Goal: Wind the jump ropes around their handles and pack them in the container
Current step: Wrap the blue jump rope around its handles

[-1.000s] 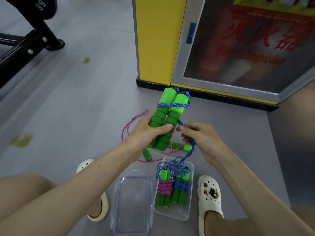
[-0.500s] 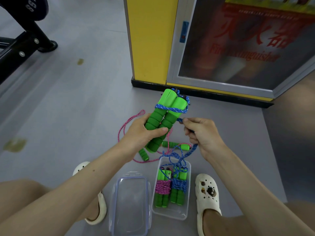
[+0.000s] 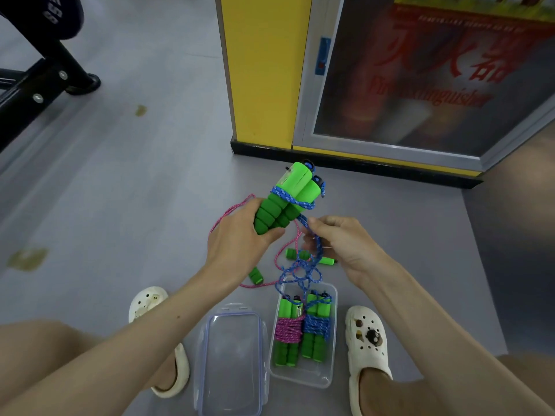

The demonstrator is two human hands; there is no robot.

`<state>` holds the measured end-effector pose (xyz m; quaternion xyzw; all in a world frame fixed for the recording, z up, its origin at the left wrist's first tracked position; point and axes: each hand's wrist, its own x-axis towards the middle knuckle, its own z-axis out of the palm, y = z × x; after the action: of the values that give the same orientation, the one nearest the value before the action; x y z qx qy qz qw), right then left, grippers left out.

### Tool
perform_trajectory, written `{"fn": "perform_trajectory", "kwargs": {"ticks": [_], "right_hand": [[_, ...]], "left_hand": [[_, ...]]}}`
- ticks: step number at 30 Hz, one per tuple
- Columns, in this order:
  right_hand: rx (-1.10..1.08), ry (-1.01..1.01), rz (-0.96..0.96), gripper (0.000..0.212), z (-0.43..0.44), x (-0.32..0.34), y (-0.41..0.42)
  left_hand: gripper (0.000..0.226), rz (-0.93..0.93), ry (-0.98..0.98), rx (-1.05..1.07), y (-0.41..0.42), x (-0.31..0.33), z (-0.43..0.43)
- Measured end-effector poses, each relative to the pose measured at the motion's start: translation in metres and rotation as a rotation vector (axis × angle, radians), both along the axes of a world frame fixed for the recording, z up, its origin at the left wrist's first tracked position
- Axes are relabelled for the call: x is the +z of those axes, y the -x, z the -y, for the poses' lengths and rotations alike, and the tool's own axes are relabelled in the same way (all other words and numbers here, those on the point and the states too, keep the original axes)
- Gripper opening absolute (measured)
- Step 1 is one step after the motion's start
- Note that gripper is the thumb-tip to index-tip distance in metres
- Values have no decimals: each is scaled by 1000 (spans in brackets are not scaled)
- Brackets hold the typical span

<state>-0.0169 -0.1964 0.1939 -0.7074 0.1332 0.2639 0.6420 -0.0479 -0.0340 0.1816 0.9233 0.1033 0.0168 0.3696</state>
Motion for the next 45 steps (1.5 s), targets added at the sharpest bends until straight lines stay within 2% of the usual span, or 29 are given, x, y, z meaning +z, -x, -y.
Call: {"fn": "perform_trajectory", "kwargs": {"ticks": [3, 9, 13, 17, 23, 27, 31, 34, 37, 43, 45], "right_hand": [[25, -53, -9, 24, -4, 1, 3], [173, 92, 53, 22, -8, 3, 7], [236, 134, 117, 10, -7, 2, 8], [218, 166, 158, 18, -5, -3, 6], [150, -90, 36, 23, -8, 2, 8], [140, -123, 9, 27, -10, 5, 10], [77, -168, -37, 23, -14, 2, 11], [31, -142, -76, 36, -19, 1, 11], [-56, -144, -145, 50, -21, 5, 10], [-201, -66, -225, 52, -23, 6, 7], [-264, -41, -247, 49, -23, 3, 7]], "left_hand": [[36, 24, -92, 8, 1, 2, 2], [40, 137, -369, -60, 8, -1, 5], [40, 152, -453, -46, 7, -2, 2], [40, 137, -537, -45, 5, -5, -1], [43, 120, -645, -91, 3, -7, 0], [48, 153, -704, -124, 3, -9, 0], [51, 230, -884, -139, 2, -11, 2], [50, 291, -1012, -127, 4, -13, 4], [48, 383, -1051, -136, 6, -17, 7], [53, 531, -1067, -134, 9, -22, 19], [40, 554, -1057, -144, 11, -27, 23]]}}
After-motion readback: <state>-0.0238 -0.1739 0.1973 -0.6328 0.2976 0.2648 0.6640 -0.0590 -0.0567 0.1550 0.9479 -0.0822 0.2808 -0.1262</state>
